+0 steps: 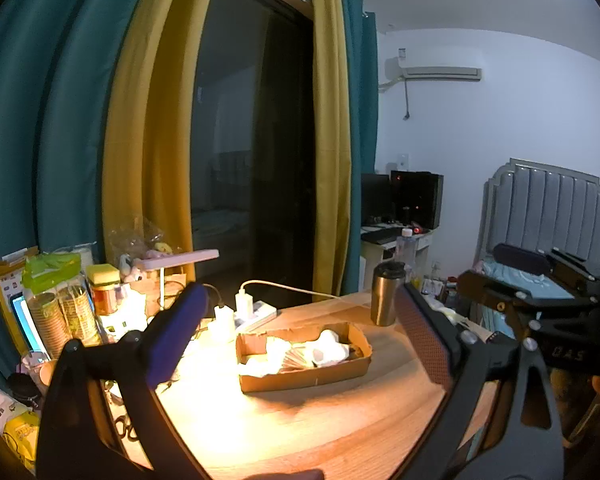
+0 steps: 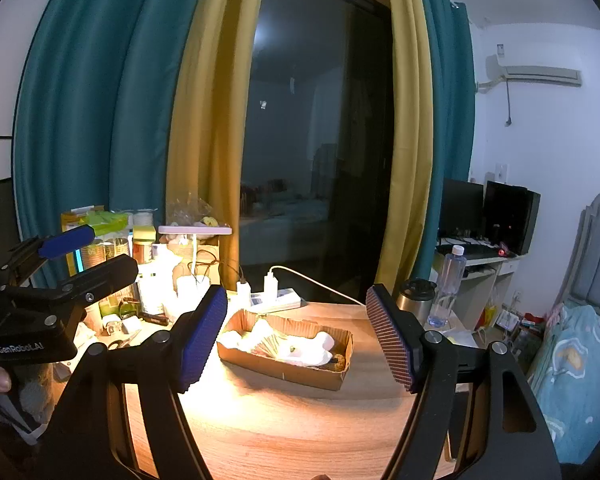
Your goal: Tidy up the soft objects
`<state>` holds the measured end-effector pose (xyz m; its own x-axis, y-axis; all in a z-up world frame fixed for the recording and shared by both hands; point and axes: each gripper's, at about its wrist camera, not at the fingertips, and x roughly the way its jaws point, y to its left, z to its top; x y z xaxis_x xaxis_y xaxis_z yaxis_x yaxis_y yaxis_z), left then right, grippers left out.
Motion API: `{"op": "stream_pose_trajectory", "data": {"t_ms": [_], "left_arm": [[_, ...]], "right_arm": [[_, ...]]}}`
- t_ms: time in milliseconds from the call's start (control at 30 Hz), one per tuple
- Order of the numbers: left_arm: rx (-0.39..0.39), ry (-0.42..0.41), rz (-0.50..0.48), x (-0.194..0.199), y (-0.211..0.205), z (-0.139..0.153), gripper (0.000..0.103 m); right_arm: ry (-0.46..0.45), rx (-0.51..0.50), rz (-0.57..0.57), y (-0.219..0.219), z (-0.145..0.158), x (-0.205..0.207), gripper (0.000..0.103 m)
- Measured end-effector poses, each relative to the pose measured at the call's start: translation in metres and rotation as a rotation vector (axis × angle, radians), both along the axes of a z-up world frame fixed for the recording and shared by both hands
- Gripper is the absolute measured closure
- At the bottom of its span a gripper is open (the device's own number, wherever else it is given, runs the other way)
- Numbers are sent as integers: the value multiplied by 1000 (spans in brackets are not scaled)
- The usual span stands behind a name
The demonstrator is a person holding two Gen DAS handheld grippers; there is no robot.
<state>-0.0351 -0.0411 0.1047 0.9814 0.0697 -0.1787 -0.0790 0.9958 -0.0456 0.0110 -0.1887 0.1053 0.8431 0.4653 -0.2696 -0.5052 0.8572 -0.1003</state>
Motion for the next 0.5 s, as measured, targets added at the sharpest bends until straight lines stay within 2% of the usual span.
{"op": "stream_pose_trajectory", "data": {"t_ms": [500], "left_arm": [[6,0,-7,1,-2,-1,7]], "right_arm": [[0,-2,1,0,0,0,28]]}}
